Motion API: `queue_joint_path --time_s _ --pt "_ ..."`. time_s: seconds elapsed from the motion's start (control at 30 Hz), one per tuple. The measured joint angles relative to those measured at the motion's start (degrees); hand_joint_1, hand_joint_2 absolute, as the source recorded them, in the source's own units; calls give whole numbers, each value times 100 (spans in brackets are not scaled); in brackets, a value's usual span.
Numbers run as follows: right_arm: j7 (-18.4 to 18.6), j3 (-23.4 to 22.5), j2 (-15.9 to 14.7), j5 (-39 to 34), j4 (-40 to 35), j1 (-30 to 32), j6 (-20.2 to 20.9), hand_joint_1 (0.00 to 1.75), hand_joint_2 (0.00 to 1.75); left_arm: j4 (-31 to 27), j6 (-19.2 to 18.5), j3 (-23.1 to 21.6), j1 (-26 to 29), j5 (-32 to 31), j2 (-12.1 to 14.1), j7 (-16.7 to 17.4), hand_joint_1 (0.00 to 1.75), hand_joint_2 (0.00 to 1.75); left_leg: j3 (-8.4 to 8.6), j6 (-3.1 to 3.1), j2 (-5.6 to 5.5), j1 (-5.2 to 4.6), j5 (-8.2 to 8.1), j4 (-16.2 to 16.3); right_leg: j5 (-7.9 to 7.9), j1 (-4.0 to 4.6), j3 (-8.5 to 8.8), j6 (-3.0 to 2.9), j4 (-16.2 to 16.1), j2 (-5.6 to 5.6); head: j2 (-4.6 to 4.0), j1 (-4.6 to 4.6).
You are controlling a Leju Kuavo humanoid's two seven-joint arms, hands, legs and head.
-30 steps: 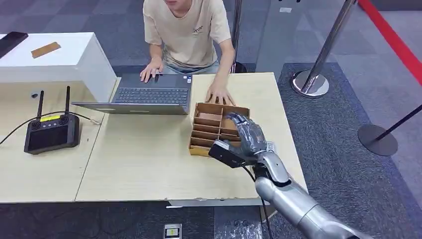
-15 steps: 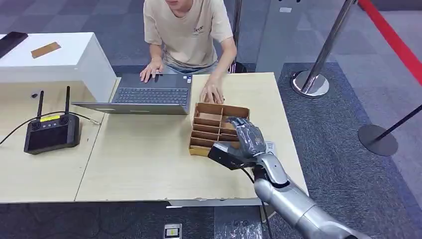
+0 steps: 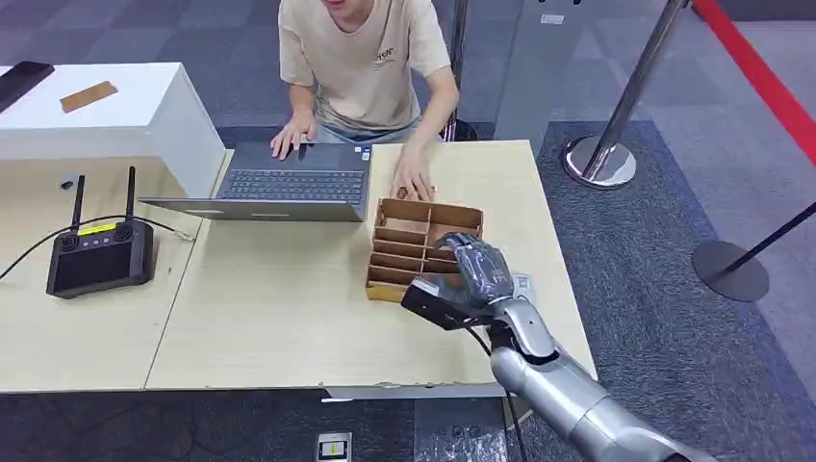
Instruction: Pass the card to the sensor for recognition and then transmit it.
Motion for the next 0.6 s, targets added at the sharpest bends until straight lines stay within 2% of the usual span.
queue_joint_path --time_s 0.6 --pt "63 50 2 105 39 -5 -4 63 175 0 -50 0 -2 -15 0 2 0 175 0 0 0 0 0 0 0 0 0 0 0 0 0 -2"
